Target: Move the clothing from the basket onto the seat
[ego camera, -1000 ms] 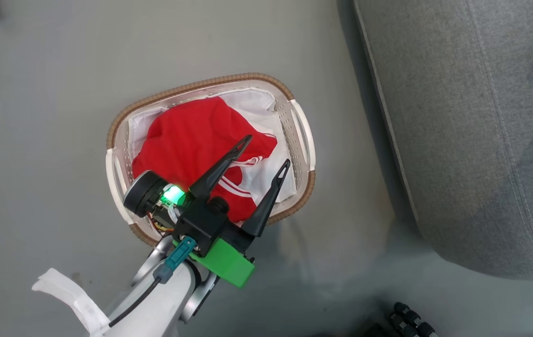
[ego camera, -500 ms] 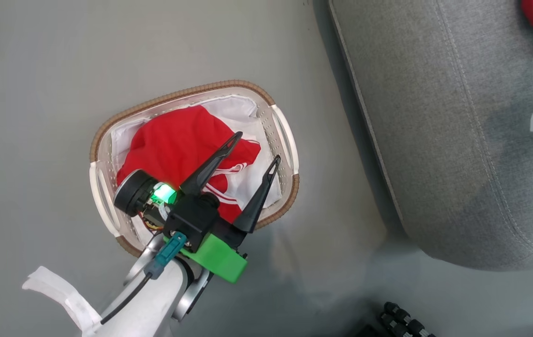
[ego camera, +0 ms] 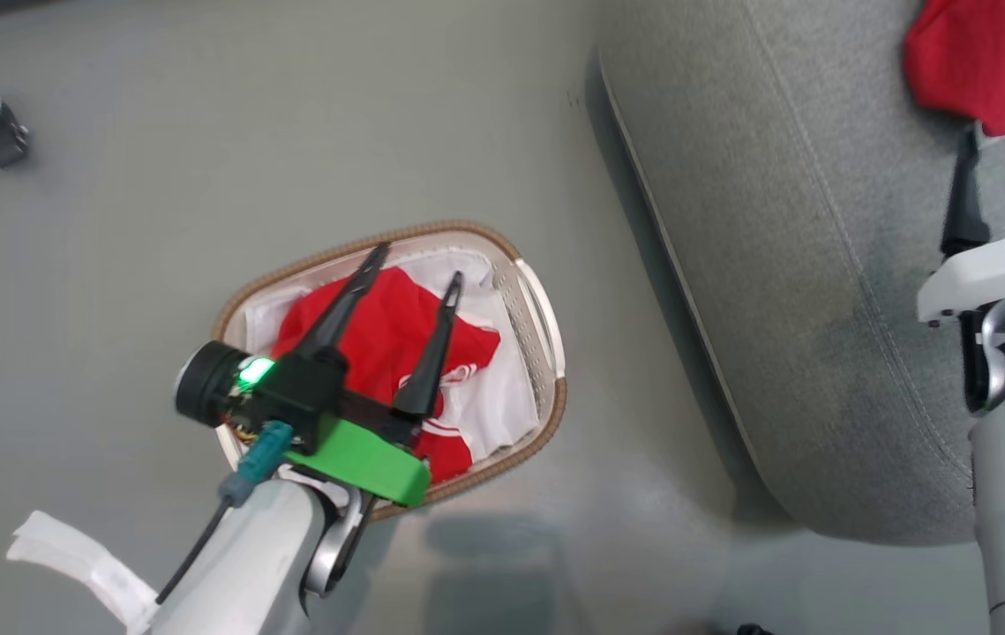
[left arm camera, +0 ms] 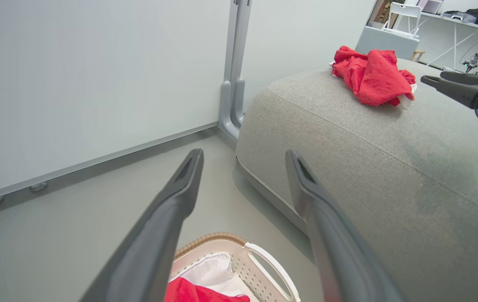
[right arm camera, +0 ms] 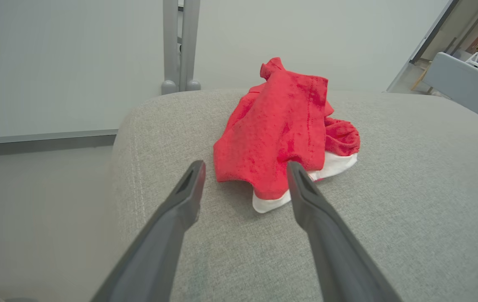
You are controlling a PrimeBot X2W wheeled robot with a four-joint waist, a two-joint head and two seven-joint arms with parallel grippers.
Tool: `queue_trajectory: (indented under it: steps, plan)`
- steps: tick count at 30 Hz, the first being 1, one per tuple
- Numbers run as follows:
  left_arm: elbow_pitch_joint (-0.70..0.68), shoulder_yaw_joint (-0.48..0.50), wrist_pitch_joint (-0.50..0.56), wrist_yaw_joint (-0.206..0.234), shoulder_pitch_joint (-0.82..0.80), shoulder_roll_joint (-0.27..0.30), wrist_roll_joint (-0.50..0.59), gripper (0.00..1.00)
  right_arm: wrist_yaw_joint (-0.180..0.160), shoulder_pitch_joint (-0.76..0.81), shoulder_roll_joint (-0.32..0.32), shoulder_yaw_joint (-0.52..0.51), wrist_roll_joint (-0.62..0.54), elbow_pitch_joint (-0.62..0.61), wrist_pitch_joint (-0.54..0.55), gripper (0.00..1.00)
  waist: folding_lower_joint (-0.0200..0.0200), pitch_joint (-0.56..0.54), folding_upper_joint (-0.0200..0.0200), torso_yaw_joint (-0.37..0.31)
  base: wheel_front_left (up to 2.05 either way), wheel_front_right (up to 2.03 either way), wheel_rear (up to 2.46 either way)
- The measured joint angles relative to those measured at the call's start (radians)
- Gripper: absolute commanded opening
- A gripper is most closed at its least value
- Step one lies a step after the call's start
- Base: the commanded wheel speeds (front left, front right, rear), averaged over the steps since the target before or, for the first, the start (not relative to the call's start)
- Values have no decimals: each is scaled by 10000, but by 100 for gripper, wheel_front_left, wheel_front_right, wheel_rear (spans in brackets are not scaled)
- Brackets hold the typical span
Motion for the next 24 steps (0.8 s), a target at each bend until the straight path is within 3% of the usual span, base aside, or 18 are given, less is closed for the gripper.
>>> queue_trajectory:
  steps: [11,24]
  plan:
    - [-96,2499,-71,270,1329,-481,-355,100,0,260,311,1733,717,-84,0,100,-1,-1659,0,603,0,0,0]
    - [-205,4903,-71,65,3913,-1444,-113,100,0,2745,708,3643,1580,-1197,0,100,-1,-3120,0,1803,0,0,0]
